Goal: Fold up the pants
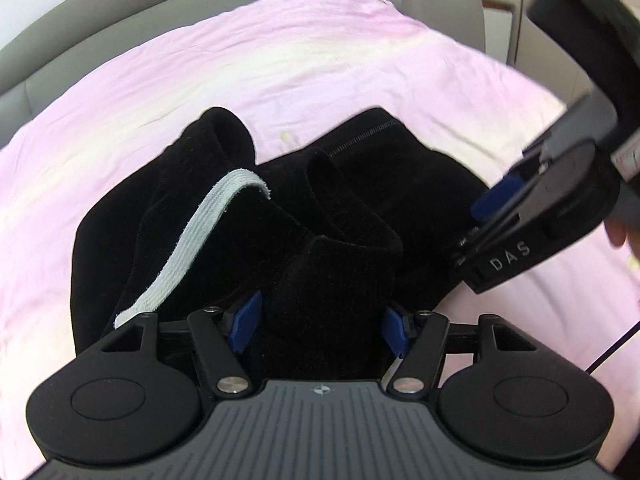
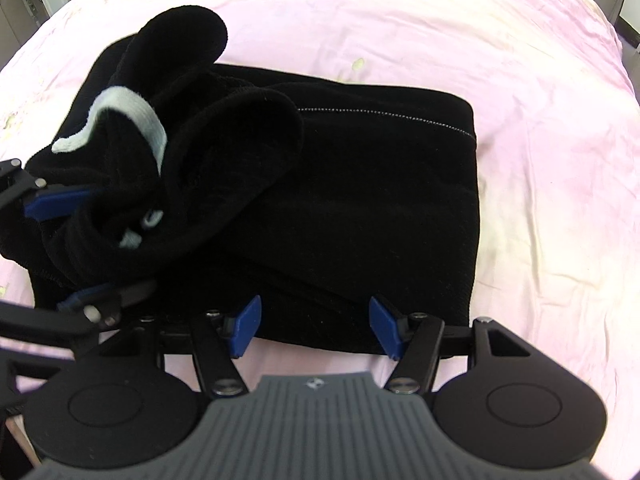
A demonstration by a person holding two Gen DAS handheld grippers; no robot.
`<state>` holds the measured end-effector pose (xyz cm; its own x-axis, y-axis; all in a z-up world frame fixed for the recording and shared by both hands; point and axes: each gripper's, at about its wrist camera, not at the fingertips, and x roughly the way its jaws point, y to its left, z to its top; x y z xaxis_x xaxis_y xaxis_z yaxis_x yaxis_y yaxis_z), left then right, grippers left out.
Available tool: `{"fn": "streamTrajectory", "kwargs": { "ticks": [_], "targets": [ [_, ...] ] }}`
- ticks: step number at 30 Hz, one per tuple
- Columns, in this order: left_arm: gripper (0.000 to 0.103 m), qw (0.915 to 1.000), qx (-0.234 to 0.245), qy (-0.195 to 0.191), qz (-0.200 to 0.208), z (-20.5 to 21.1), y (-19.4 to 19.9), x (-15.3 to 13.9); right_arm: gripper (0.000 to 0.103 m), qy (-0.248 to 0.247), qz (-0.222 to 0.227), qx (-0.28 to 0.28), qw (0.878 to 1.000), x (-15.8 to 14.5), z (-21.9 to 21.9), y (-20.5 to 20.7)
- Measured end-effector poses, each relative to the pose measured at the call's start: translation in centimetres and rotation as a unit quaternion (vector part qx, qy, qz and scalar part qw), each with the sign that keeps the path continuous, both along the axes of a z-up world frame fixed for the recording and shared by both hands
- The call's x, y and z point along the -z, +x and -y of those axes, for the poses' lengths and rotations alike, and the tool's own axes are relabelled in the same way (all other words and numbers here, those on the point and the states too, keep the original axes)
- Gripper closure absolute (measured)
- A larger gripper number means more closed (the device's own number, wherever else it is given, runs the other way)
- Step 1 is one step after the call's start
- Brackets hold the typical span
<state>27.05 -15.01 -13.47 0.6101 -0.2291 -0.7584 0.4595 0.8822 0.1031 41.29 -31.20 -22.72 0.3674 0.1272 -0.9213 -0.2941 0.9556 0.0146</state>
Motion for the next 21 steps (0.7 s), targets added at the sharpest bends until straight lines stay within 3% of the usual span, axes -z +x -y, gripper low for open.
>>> {"fn": "streamTrajectory", "kwargs": {
  "ticks": [3, 4, 6, 8, 12, 16, 21],
  "targets": [
    [0.027, 0.9996, -0.001, -0.028, -0.003, -0.8, -0.7, -1.0, 0.045, 0.006, 0.011, 0.001, 1.0, -1.0, 0.4, -0.6],
    [0.022, 0.9988, -0.001, -0.049, -0.008, -1.2, -0.8, -1.4, 0.045, 0.007, 0.013, 0.001, 1.0, -1.3, 0.3, -0.7],
    [0.022, 0.9933, -0.001, -0.113, -0.027, -1.9, -0.6, -2.1, 0.044, 0.006, 0.017, -0.001, 1.0, -1.8, 0.1, -1.0],
    [0.022, 0.9891, -0.013, -0.143, -0.033, -2.9, -0.5, -3.0, 0.044, 0.003, 0.021, -0.003, 1.0, -2.3, -0.2, -1.2],
    [0.022, 0.9856, -0.046, -0.161, -0.023, -5.4, -0.2, -4.7, 0.04, 0.014, 0.032, -0.002, 0.999, -4.2, -0.2, -2.7],
    [0.022, 0.9841, -0.094, -0.151, 0.005, -8.3, 0.1, -5.6, 0.039, 0.039, 0.025, 0.006, 0.999, -5.2, -0.7, -2.3],
    [0.026, 0.9712, -0.172, -0.165, 0.0, -14.2, 1.2, -5.3, 0.034, 0.048, 0.014, 0.025, 0.998, -5.2, -1.2, -1.5]
  ]
}}
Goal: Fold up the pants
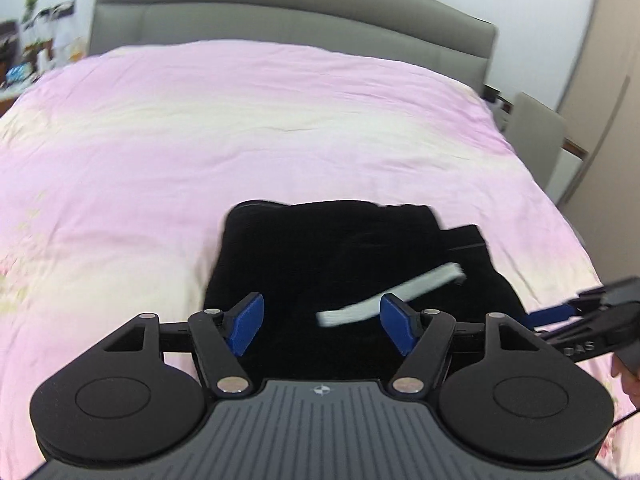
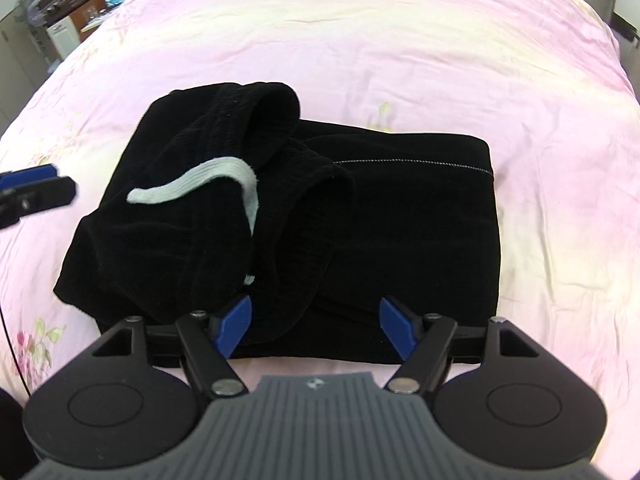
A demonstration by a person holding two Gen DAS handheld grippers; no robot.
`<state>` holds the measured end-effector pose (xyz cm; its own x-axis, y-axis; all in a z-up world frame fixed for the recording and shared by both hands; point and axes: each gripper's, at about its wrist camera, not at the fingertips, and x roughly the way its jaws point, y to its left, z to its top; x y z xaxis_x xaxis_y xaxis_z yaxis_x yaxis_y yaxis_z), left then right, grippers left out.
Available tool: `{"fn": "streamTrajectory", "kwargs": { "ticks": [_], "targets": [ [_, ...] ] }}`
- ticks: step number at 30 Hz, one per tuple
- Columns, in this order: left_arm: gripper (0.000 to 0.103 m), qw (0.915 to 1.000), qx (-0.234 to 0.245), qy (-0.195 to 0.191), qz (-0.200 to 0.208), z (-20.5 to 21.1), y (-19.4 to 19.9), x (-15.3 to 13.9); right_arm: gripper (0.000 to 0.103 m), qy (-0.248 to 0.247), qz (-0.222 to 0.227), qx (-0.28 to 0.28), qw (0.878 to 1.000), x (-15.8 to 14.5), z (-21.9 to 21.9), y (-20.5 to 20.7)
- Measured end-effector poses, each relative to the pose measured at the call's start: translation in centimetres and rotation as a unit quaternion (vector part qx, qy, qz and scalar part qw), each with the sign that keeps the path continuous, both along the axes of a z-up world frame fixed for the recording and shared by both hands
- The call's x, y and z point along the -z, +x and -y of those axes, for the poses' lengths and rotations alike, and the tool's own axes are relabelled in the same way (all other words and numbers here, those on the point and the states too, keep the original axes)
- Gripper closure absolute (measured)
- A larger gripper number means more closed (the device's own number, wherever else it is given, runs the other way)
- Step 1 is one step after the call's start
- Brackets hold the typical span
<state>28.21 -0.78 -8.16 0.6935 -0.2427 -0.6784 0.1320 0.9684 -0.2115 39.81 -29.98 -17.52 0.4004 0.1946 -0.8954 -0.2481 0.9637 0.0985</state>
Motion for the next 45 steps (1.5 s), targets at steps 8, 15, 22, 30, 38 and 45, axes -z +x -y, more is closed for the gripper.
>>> {"fn": "streamTrajectory", "kwargs": {
  "ticks": [8, 15, 22, 30, 38, 45],
  "targets": [
    [0.028, 0.9988, -0.016, 0.003, -0.047, -3.8, 2.2, 1.7, 0.028, 0.069, -0.017, 0.07, 0.995, -1.5, 1.4, 1.3],
    [0.03, 0.9973, 0.006, 0.014, -0.071, -3.0, 3.3, 3.6, 0.017, 0.176, -0.057, 0.119, 0.975, 0.0, 2.2, 4.2],
    [0.032, 0.995, 0.03, 0.018, -0.094, -2.7, 3.9, 5.6, 0.03, 0.216, -0.045, 0.1, 0.97, 1.4, 0.0, 6.1],
    [0.042, 0.9911, 0.053, 0.034, -0.118, -2.2, 4.4, 6.3, 0.047, 0.207, 0.02, 0.079, 0.975, -1.4, -1.0, 8.2],
    [0.042, 0.9894, 0.066, 0.044, -0.122, -2.1, 4.3, 6.5, 0.049, 0.282, -0.038, 0.089, 0.954, 4.1, -1.1, 10.2],
    [0.04, 0.9899, 0.065, 0.042, -0.119, -2.4, 4.3, 5.6, 0.088, 0.306, -0.058, 0.096, 0.946, 6.0, -2.0, 10.3]
  ]
}}
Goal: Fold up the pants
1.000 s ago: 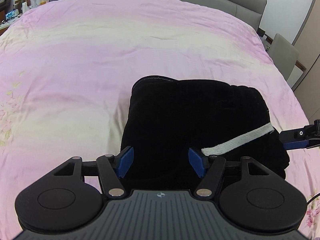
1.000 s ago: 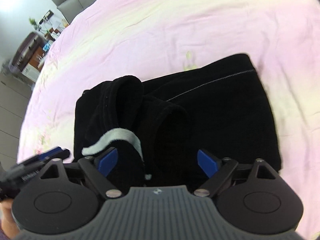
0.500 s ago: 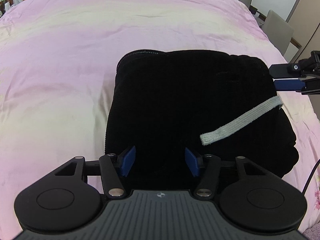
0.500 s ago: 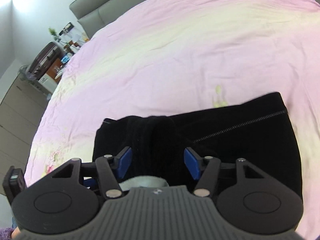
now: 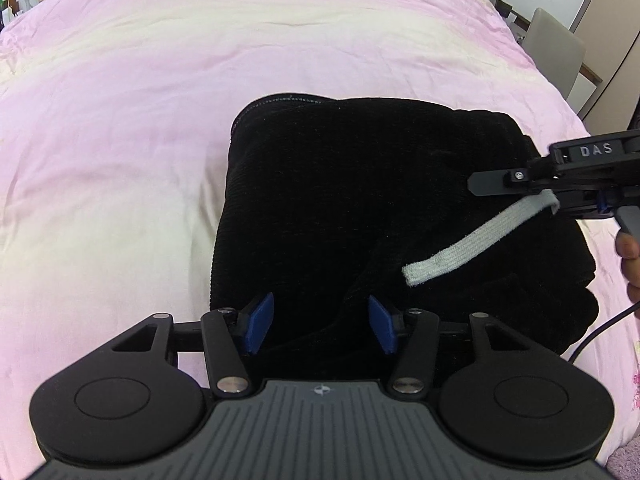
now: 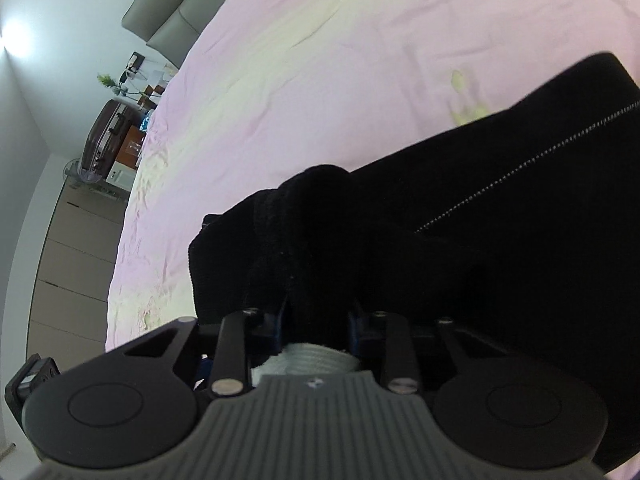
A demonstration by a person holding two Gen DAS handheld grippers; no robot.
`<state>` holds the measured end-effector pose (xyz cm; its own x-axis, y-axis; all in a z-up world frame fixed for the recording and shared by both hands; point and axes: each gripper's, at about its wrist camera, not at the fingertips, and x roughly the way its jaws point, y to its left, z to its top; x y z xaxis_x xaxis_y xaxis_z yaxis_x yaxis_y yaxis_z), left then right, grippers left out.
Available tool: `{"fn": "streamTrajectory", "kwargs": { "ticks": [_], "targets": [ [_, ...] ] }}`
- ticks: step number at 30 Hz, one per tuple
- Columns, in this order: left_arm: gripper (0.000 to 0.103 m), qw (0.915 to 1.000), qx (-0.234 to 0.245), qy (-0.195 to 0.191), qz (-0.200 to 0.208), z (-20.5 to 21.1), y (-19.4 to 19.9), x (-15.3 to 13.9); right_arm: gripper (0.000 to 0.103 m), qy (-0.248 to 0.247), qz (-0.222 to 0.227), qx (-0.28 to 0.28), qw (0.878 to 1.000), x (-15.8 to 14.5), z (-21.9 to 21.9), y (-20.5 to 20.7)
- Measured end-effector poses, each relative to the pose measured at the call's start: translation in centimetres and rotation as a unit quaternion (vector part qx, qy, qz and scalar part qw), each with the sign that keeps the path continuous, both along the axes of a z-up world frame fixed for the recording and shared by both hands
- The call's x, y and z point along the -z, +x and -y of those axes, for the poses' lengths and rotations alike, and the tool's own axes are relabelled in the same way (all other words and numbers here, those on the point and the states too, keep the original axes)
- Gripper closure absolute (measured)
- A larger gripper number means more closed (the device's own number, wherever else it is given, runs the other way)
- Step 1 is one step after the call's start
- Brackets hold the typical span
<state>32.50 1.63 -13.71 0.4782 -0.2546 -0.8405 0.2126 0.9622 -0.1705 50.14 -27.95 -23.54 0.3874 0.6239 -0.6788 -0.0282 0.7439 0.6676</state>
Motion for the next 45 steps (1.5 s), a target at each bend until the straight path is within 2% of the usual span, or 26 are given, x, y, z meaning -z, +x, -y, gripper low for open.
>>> {"fn": "streamTrajectory", "kwargs": {
  "ticks": [5, 8, 10, 13, 17, 20, 22, 24, 25, 26, 30, 35, 37, 39, 41, 43, 45],
  "targets": [
    [0.04, 0.999, 0.006, -0.031, 0.032, -0.8, -0.6, -2.6, 0.091, -0.021, 0.048, -0.037, 0.998, -5.9, -0.7, -2.8],
    [0.04, 0.9982, -0.006, -0.04, 0.044, -0.8, -0.5, -3.7, 0.091, -0.05, 0.042, -0.028, 0.997, -7.5, 0.3, -4.1],
    [0.04, 0.9986, -0.008, -0.029, 0.044, -0.4, -0.4, -3.6, 0.091, -0.064, 0.013, -0.01, 0.998, -6.1, 1.3, -4.1],
    [0.041, 0.9993, -0.006, -0.008, 0.036, 0.1, -0.3, -2.8, 0.091, -0.055, -0.038, 0.031, 0.997, -3.0, 3.1, -4.2],
    [0.043, 0.9999, -0.01, 0.008, 0.002, 0.3, -0.3, -0.5, 0.088, -0.055, -0.047, 0.052, 0.996, -0.9, 3.7, -4.7],
    [0.043, 0.9998, -0.018, 0.008, -0.003, 0.2, -0.4, 0.2, 0.084, -0.063, -0.06, 0.052, 0.995, -0.9, 3.6, -4.5],
    [0.043, 0.9998, -0.015, 0.011, -0.002, 0.2, -0.5, 0.1, 0.073, -0.088, -0.048, 0.033, 0.994, -1.7, 3.4, -4.8],
    [0.043, 0.9999, -0.004, 0.013, -0.003, 0.6, -1.1, -0.1, 0.047, -0.122, -0.032, 0.018, 0.992, -2.0, 3.3, -5.5],
    [0.043, 0.9999, 0.001, 0.014, -0.003, 0.6, -1.3, -0.3, 0.042, -0.126, -0.03, 0.015, 0.991, -1.9, 3.4, -5.7],
    [0.043, 0.9999, 0.006, 0.014, -0.004, 0.6, -1.4, -0.4, 0.041, -0.118, -0.033, 0.013, 0.992, -1.4, 3.7, -5.8],
    [0.043, 0.9997, 0.012, 0.02, -0.007, 0.4, -1.8, -0.4, 0.039, -0.033, -0.07, 0.045, 0.996, 1.7, 5.7, -5.6],
    [0.04, 0.9999, -0.002, 0.008, -0.014, 0.0, -1.4, 0.3, 0.038, -0.003, -0.053, 0.034, 0.998, 3.5, 5.7, -5.0],
    [0.035, 0.9998, -0.003, 0.011, -0.014, 0.0, -1.2, 0.6, 0.036, 0.008, -0.056, 0.036, 0.998, 4.3, 5.7, -4.5],
    [0.034, 0.9998, -0.006, 0.007, -0.017, -0.1, -0.9, 0.9, 0.034, 0.019, -0.058, 0.041, 0.997, 5.0, 5.4, -4.1],
    [0.034, 0.9998, -0.009, 0.004, -0.02, -0.2, -0.6, 1.1, 0.033, 0.016, -0.056, 0.038, 0.998, 5.0, 5.1, -3.9],
    [0.034, 0.9996, -0.013, 0.001, -0.024, -0.2, -0.4, 1.3, 0.042, 0.011, -0.047, 0.028, 0.998, 4.5, 4.7, -4.0],
    [0.037, 0.9995, -0.018, -0.005, -0.027, -0.3, -0.4, 1.3, 0.069, 0.026, -0.038, 0.027, 0.999, 3.7, 4.2, -4.2]
  ]
}}
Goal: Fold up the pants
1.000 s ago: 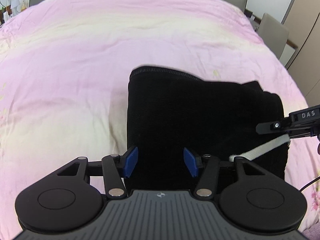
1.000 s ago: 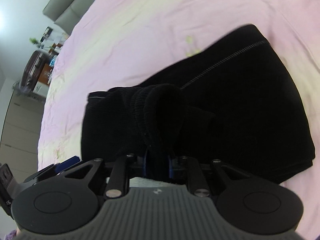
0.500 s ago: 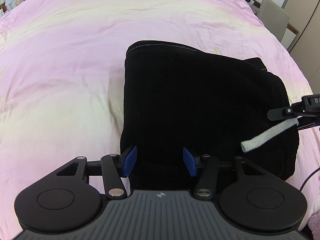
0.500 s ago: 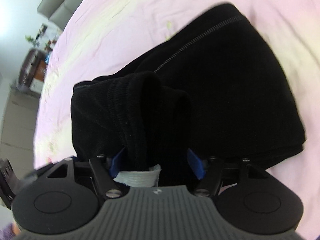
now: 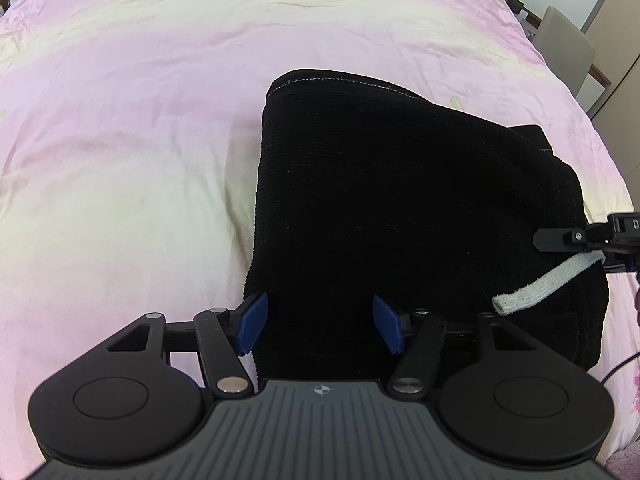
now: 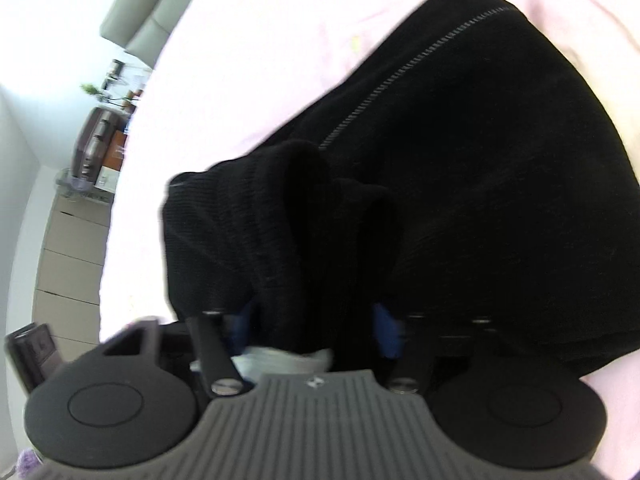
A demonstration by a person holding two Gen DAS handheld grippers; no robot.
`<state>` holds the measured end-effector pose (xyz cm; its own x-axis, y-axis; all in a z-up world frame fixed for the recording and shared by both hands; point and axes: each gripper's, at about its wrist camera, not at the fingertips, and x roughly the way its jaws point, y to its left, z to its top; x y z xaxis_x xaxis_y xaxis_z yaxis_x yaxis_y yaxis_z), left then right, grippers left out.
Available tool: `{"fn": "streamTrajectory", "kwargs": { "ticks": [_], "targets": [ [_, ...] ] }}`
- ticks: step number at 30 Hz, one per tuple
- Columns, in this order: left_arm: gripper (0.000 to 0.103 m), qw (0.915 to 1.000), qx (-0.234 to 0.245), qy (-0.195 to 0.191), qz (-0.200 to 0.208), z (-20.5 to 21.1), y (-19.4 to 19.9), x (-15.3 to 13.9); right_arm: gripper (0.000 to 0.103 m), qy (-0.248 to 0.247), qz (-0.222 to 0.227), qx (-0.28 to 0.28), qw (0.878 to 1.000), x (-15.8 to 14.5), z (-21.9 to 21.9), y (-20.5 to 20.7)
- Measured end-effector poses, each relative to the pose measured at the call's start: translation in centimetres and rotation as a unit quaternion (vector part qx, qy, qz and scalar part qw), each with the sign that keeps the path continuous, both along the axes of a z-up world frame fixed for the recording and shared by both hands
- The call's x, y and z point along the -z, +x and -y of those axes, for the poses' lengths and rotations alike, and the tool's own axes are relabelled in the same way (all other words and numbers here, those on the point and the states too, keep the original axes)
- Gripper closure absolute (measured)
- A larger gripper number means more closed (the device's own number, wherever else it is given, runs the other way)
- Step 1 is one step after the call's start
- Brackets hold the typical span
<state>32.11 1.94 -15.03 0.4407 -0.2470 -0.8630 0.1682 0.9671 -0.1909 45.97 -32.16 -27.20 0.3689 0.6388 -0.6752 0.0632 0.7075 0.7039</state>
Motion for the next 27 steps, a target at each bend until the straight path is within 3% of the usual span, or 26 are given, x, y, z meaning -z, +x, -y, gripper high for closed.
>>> {"fn": "streamTrajectory", "kwargs": {
  "ticks": [7, 14, 18, 22, 27],
  "targets": [
    [0.047, 0.9999, -0.011, 0.003, 0.01, -0.3, -0.5, -1.6, 0.077, -0.052, 0.067, -0.033, 0.996, -6.3, -3.4, -0.5],
    [0.048, 0.9979, -0.033, -0.001, 0.056, -1.0, -1.2, -5.6, 0.079, -0.114, 0.102, -0.054, 0.987, -15.0, -7.4, 1.6],
    [0.048, 0.9965, -0.022, -0.006, 0.081, 0.0, -0.6, -7.8, 0.079, -0.137, 0.114, -0.045, 0.983, -18.7, -6.7, 3.0],
    [0.048, 0.9953, -0.008, -0.017, 0.095, 2.1, 0.8, -8.5, 0.079, -0.155, 0.112, -0.026, 0.981, -19.9, -4.4, 4.5],
    [0.049, 0.9952, 0.011, -0.022, 0.095, 5.2, 3.2, -6.8, 0.079, -0.161, 0.071, 0.016, 0.984, -16.6, 2.1, 5.9]
  ]
}}
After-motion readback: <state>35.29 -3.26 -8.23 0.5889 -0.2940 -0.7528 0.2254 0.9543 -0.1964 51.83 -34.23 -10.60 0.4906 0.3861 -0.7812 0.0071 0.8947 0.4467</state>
